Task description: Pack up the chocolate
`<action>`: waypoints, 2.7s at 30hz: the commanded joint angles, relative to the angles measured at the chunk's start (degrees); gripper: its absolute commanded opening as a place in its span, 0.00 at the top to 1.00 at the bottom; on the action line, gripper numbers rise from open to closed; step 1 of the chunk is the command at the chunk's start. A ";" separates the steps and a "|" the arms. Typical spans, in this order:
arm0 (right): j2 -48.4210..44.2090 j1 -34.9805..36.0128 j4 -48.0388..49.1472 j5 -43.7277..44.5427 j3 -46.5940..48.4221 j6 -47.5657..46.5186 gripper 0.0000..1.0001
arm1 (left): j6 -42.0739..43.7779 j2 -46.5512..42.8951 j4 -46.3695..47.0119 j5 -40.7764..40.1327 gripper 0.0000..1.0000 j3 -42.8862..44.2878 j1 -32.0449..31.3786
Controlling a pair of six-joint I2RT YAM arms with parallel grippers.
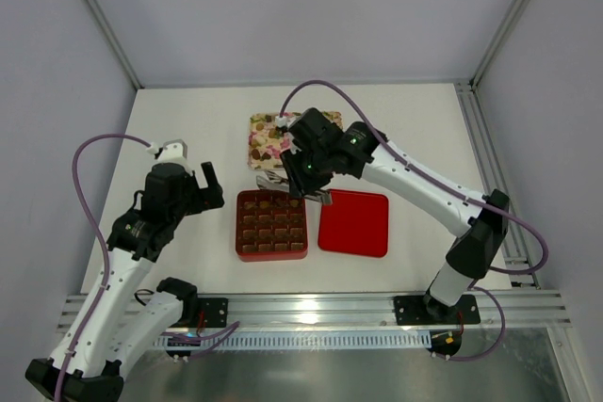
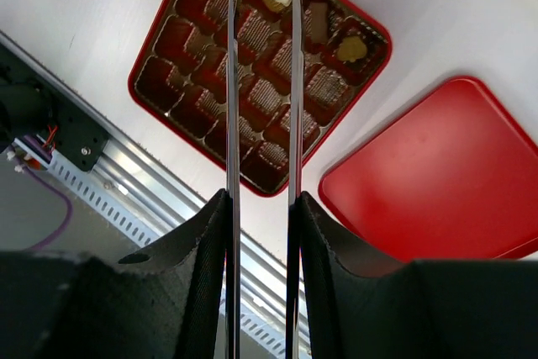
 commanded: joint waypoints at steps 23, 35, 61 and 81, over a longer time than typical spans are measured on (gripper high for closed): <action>4.06 9.24 7.35 -1.17 -1.90 4.87 0.57 | -0.30 -0.58 1.36 -1.22 0.00 0.45 0.20; 5.73 9.77 7.62 -1.18 -2.25 4.79 0.56 | -0.30 -0.58 1.28 -1.22 0.00 0.54 0.20; 3.53 0.30 1.46 3.40 8.63 0.22 0.52 | -0.30 -0.67 1.28 -1.31 0.00 0.54 0.11; 21.37 -6.93 -1.44 3.40 22.80 -1.46 0.52 | -0.30 -0.49 1.28 -1.13 0.00 0.54 0.20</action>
